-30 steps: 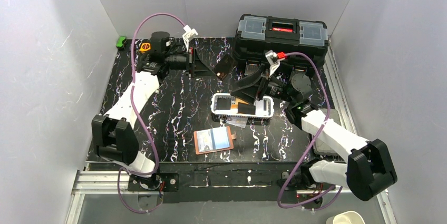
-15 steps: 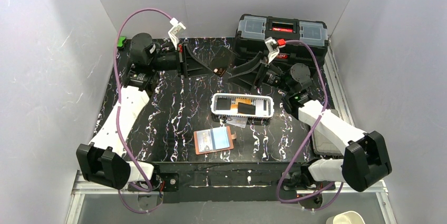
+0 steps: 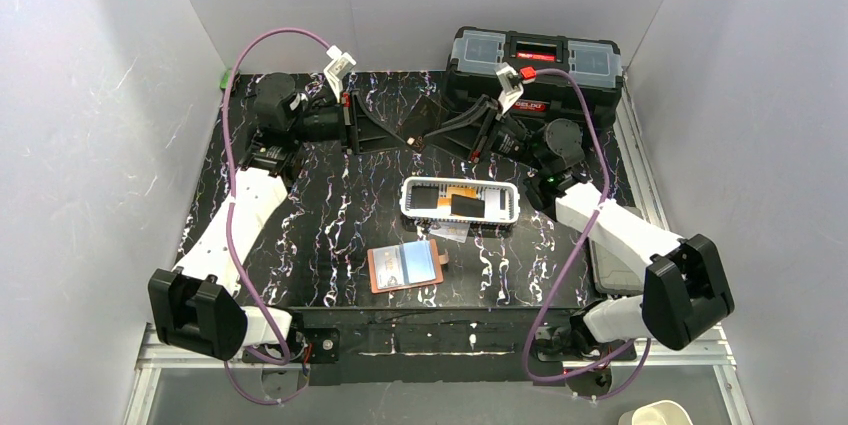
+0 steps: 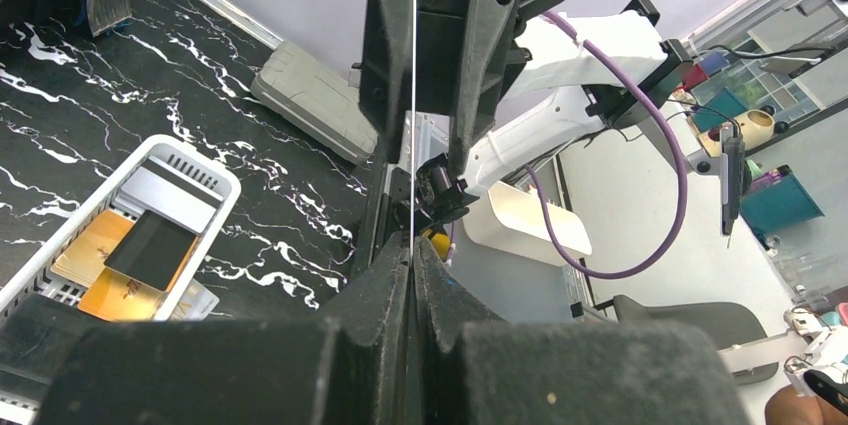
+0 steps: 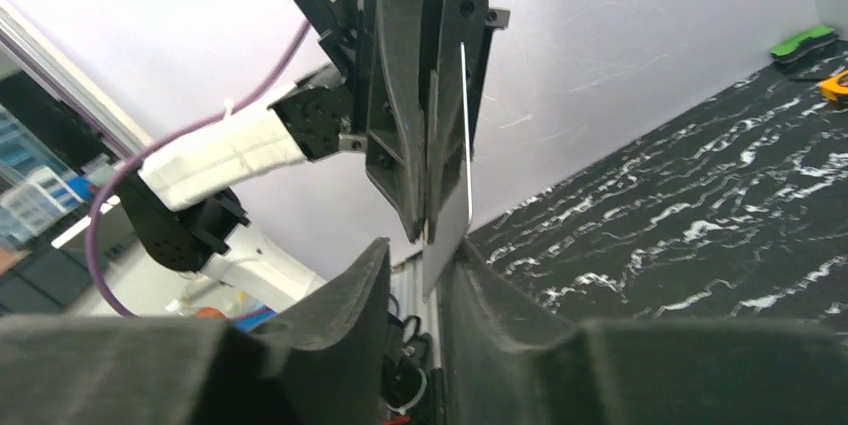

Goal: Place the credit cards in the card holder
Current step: Turn over the card slot in the card holder.

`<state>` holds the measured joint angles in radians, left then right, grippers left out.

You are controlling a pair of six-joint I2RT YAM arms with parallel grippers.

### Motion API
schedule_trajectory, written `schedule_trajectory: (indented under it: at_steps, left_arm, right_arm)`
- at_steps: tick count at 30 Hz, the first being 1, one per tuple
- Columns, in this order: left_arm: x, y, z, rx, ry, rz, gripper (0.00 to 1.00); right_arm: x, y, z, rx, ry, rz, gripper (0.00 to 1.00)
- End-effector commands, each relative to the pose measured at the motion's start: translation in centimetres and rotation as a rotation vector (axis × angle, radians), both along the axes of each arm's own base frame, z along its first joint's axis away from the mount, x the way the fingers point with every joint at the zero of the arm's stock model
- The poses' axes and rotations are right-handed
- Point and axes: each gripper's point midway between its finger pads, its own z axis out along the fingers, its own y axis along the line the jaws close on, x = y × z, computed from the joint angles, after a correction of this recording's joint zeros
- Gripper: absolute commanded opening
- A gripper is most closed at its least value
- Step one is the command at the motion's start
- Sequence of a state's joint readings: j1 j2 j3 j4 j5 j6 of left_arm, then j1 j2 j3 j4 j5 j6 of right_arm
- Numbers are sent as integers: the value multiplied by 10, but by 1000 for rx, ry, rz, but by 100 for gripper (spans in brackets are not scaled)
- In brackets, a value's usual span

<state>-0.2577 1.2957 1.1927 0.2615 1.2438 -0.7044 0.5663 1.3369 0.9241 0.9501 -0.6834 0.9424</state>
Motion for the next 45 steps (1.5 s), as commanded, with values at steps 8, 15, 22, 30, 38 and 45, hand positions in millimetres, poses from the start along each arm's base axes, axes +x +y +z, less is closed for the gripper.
schedule_trajectory:
  at_steps: [8,15,22,30,38,45]
  left_arm:
    - [-11,2,2,-9,-58,0,0]
    - [-20,7,-20,62,-82,0,21]
    - [-42,28,-89,279,-215,-27,36]
    - [-66,58,-191,518,-448,-135,42]
    - [-88,72,-256,634,-640,-297,43]
    - [-84,77,-294,708,-748,-365,41]
  right_arm:
    - [-10,1,34,77,-93,41,1]
    - [-10,6,-17,-157,43,64,1]
    - [-38,-8,-137,-506,278,94,1]
    - [-87,-16,-250,-836,486,122,1]
    - [-100,-20,-295,-948,582,115,1]
    - [-83,-17,-305,-980,566,50,1]
